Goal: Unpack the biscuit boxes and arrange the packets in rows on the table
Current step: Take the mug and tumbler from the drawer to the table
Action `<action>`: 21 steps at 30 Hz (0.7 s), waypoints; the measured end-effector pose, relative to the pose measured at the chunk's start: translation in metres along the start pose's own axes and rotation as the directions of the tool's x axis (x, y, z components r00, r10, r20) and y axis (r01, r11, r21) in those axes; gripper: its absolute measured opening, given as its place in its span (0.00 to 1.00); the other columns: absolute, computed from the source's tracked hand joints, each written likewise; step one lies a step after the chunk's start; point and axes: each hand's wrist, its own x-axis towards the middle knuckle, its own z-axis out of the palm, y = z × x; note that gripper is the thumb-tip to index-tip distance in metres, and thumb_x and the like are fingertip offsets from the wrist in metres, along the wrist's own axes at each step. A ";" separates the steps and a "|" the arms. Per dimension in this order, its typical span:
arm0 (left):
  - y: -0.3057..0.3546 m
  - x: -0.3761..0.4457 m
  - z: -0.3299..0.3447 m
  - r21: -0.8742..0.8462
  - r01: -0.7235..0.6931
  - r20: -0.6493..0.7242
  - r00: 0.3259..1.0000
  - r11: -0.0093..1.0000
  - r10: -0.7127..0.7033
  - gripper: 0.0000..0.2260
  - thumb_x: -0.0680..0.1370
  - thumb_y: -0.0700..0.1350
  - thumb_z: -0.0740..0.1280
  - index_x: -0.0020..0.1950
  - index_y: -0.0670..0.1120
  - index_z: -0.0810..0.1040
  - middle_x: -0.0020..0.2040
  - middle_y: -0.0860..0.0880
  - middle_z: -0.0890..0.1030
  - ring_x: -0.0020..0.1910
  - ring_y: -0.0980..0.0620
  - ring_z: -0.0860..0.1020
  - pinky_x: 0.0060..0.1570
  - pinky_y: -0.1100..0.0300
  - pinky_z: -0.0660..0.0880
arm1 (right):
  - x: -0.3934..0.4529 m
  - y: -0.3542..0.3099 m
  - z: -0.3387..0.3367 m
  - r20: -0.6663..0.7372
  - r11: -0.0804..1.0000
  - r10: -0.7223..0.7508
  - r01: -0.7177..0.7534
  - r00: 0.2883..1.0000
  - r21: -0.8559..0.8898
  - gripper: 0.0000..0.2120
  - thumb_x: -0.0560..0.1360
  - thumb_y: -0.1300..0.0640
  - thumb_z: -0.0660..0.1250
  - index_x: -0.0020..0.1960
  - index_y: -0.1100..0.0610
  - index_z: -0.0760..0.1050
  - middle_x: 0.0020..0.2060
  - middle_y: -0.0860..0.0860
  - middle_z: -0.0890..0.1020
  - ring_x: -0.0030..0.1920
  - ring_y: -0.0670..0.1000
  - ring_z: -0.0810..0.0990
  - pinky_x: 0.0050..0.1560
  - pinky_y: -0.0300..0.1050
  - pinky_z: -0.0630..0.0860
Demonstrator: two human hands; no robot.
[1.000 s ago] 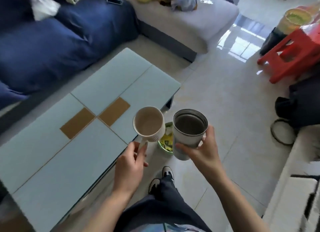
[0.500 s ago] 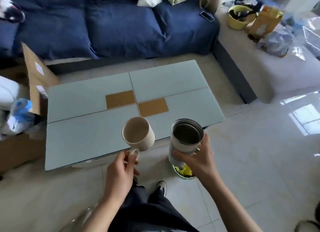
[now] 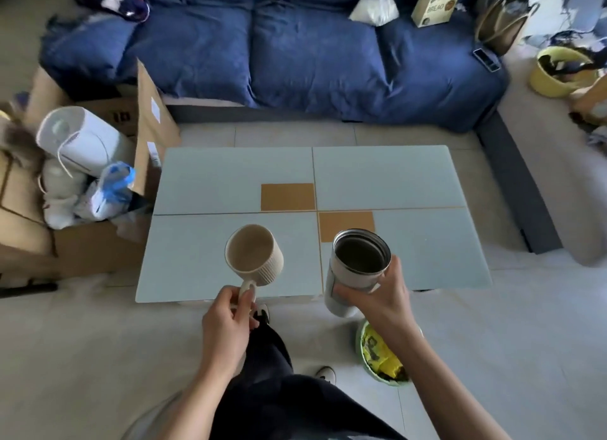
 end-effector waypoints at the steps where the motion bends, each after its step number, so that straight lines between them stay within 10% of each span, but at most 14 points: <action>1: -0.002 0.015 -0.004 0.001 0.014 0.003 1.000 1.000 -0.014 0.15 0.79 0.54 0.64 0.40 0.44 0.73 0.35 0.53 0.81 0.27 0.54 0.79 0.28 0.72 0.69 | 0.008 -0.004 0.011 -0.002 1.000 0.012 -0.012 1.000 -0.006 0.39 0.53 0.47 0.81 0.58 0.40 0.65 0.49 0.29 0.75 0.50 0.28 0.72 0.42 0.37 0.70; 14: -0.038 0.225 -0.021 0.109 0.146 0.139 0.977 0.983 -0.161 0.14 0.80 0.55 0.63 0.45 0.44 0.74 0.41 0.48 0.81 0.32 0.51 0.82 0.40 0.51 0.78 | 0.136 -0.038 0.144 -0.039 0.988 0.151 -0.152 0.988 -0.010 0.38 0.57 0.54 0.82 0.59 0.46 0.65 0.49 0.37 0.76 0.47 0.34 0.75 0.37 0.29 0.68; 21: -0.067 0.302 0.017 0.157 0.193 0.094 0.973 0.969 -0.209 0.15 0.81 0.55 0.61 0.45 0.44 0.73 0.41 0.49 0.82 0.31 0.55 0.82 0.33 0.59 0.72 | 0.214 -0.020 0.185 -0.025 0.984 0.176 -0.177 0.984 -0.018 0.36 0.57 0.54 0.82 0.58 0.46 0.65 0.48 0.37 0.76 0.47 0.32 0.75 0.37 0.28 0.68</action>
